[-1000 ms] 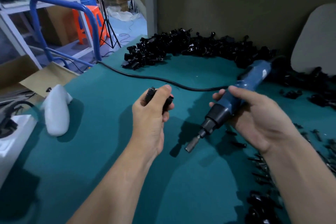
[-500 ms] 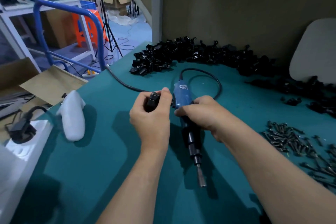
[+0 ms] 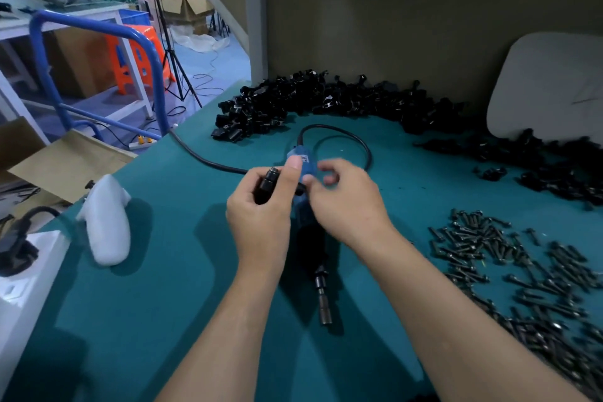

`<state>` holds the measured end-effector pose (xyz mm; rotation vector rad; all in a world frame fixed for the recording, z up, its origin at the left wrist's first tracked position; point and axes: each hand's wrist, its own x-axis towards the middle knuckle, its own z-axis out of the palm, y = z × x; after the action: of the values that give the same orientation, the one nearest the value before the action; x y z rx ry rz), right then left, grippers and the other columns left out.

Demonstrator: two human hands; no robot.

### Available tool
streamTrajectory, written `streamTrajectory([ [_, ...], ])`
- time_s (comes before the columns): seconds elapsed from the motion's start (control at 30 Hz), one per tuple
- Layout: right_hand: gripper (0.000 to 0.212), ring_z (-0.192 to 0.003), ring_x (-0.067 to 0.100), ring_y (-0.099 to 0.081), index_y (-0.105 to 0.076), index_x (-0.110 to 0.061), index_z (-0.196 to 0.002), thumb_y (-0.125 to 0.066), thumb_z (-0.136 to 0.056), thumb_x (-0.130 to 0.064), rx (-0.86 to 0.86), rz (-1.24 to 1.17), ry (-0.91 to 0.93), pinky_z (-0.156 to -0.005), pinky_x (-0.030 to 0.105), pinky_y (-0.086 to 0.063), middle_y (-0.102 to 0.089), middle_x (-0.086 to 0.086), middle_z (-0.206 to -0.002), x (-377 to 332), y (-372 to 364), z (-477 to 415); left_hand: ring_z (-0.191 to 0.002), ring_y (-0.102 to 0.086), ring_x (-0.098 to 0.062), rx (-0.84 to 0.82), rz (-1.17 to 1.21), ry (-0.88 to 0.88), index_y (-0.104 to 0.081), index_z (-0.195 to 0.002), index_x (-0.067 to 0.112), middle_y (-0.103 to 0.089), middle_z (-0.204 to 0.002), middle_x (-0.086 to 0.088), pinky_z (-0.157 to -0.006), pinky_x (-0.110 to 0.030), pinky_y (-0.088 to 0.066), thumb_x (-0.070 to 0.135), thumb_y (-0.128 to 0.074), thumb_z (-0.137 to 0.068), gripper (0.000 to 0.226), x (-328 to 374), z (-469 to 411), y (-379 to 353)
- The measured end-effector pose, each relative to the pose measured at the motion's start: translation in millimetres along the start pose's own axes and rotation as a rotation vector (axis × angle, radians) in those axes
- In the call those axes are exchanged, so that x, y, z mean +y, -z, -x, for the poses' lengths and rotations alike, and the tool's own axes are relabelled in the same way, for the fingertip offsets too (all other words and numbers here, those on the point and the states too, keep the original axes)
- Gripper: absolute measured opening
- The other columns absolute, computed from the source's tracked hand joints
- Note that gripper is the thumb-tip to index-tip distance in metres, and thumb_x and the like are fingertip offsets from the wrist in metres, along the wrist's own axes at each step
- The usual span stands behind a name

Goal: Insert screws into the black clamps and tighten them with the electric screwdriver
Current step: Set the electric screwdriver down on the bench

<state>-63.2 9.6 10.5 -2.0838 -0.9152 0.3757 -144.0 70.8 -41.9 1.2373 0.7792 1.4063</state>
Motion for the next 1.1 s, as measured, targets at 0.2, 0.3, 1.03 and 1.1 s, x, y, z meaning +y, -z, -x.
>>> streamTrajectory([
  [0.2, 0.027, -0.099, 0.001, -0.065, -0.075, -0.028, -0.116, -0.064, -0.096, -0.012, -0.082, -0.308, 0.214, -0.093, 0.021, -0.052, -0.074, -0.013, -0.108, 5, 41, 55, -0.068, -0.054, -0.004, -0.221, 0.007, -0.122, -0.061, -0.085, 0.028, -0.061, -0.072, 0.015, -0.066, -0.024, -0.045, 0.057, -0.055, -0.095, 0.031, 23, 29, -12],
  [0.3, 0.025, -0.091, -0.001, -0.066, -0.075, -0.031, -0.109, -0.070, -0.094, -0.013, 0.085, -0.330, 0.161, -0.082, 0.010, -0.048, -0.074, -0.016, -0.099, 25, 75, 87, -0.068, -0.050, 0.002, -0.410, 0.004, -0.229, -0.052, -0.091, 0.026, -0.055, -0.078, 0.016, -0.064, -0.015, -0.042, 0.046, -0.053, -0.098, 0.021, 51, 58, -25],
  [1.03, 0.025, -0.105, 0.011, -0.067, -0.074, -0.022, -0.121, -0.064, -0.098, -0.017, 0.982, 0.168, -0.447, -0.103, 0.034, -0.051, -0.075, -0.005, -0.112, 235, 325, 288, -0.097, -0.066, -0.017, -1.258, -0.261, -0.209, -0.067, -0.105, 0.024, -0.073, -0.098, 0.007, -0.089, -0.039, -0.054, 0.017, -0.076, -0.092, 0.017, 92, 376, -235],
  [1.1, 0.026, -0.113, 0.020, -0.061, -0.074, -0.024, -0.121, -0.064, -0.098, -0.021, 0.940, 0.322, -0.469, -0.102, 0.038, -0.046, -0.072, -0.003, -0.117, 243, 325, 282, -0.099, -0.066, -0.021, -1.265, -0.339, -0.224, -0.069, -0.108, 0.021, -0.074, -0.101, 0.002, -0.090, -0.039, -0.053, 0.017, -0.073, -0.094, 0.015, 86, 378, -244],
])
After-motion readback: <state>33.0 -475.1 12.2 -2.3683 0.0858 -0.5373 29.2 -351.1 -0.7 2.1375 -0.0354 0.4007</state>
